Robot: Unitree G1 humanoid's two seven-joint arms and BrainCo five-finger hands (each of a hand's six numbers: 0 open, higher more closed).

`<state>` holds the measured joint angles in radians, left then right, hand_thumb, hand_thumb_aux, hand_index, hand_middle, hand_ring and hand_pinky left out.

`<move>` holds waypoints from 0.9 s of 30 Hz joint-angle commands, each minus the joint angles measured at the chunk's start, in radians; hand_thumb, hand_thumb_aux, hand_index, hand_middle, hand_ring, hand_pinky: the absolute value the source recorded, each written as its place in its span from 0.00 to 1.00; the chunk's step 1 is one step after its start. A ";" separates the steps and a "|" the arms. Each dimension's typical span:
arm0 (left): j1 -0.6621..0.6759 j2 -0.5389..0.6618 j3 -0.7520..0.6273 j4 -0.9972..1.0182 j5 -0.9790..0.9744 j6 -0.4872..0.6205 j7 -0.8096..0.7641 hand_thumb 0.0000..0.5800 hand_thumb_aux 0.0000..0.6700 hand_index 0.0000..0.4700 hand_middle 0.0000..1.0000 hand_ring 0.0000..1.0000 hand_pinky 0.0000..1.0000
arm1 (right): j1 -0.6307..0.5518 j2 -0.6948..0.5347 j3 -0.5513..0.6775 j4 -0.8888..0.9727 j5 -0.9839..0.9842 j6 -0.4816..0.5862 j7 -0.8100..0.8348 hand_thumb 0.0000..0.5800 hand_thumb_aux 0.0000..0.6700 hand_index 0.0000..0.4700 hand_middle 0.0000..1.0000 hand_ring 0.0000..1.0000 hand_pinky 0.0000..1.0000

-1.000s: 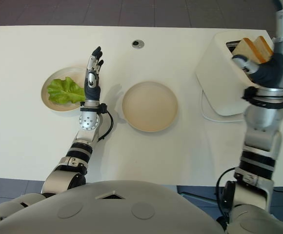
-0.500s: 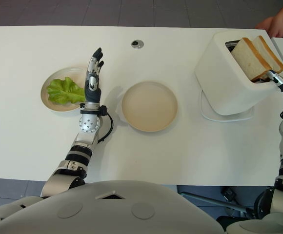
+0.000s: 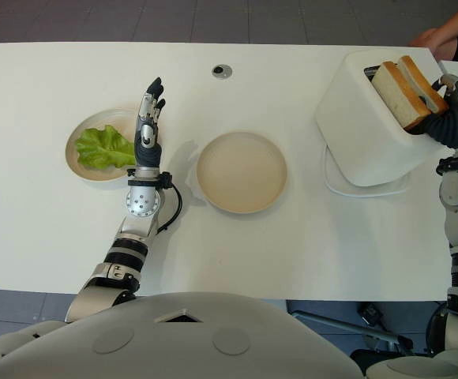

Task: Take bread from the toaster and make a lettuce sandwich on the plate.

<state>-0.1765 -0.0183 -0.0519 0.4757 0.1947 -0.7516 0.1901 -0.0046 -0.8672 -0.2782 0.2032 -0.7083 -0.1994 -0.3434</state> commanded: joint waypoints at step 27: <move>-0.062 -0.010 -0.005 0.057 0.005 -0.015 0.010 0.00 0.00 0.00 0.00 0.00 0.00 | -0.158 0.343 0.521 0.176 0.624 -0.322 0.685 1.00 1.00 1.00 1.00 1.00 1.00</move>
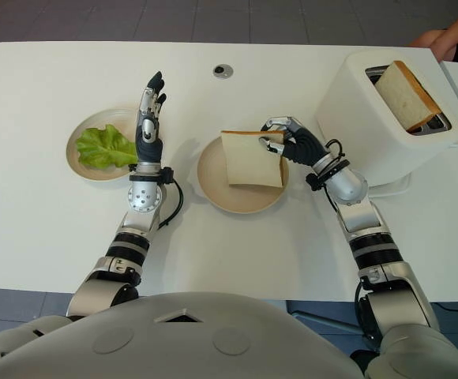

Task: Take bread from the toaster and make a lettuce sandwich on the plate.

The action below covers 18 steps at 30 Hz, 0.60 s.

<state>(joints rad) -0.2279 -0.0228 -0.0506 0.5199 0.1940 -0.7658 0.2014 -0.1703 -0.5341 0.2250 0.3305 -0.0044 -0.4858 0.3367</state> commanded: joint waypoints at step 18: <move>0.219 0.454 0.235 -0.483 0.669 0.479 0.066 0.00 0.00 0.00 0.00 0.00 0.00 | 0.058 -0.158 -0.239 -0.229 -0.348 -0.101 -0.161 0.00 0.00 0.00 0.00 0.00 0.00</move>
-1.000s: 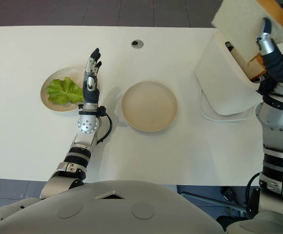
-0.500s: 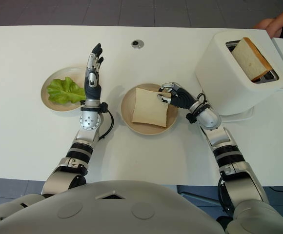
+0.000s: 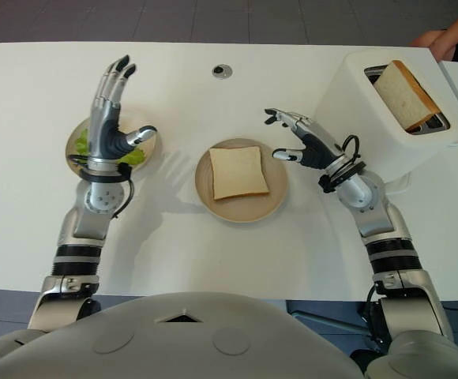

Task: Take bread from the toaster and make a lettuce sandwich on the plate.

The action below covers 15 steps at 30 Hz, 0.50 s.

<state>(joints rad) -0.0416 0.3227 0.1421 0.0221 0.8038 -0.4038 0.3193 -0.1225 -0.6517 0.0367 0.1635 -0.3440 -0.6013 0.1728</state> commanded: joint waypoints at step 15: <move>-0.145 0.347 -0.246 0.508 0.037 0.183 -0.241 1.00 1.00 1.00 0.00 0.00 0.00 | 0.089 0.044 0.006 -0.196 -0.039 0.036 0.011 0.00 0.00 0.00 0.00 0.00 0.00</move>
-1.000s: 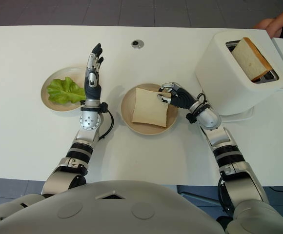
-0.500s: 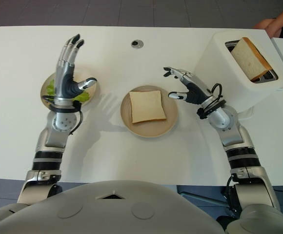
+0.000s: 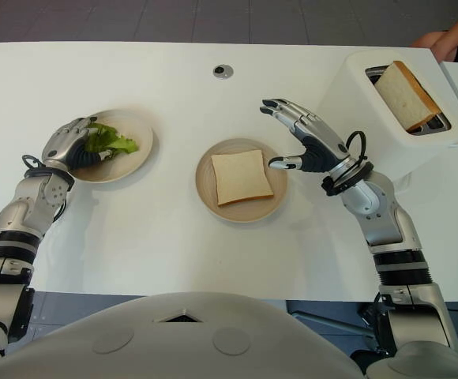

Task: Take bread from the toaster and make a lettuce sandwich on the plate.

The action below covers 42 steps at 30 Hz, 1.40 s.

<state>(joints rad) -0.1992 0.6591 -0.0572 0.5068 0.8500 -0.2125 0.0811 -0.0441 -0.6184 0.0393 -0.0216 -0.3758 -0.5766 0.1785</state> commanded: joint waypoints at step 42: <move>-0.095 -0.395 -0.472 -0.095 -0.119 -0.276 -0.031 1.00 1.00 1.00 0.00 0.00 0.00 | 0.090 0.013 -0.360 -0.157 0.089 0.063 -0.090 0.00 0.00 0.00 0.00 0.00 0.00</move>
<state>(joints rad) -0.2910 0.2639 -0.5050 0.3579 0.7241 -0.5019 0.0786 0.0563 -0.5850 -0.2583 -0.1537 -0.3140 -0.5382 0.1010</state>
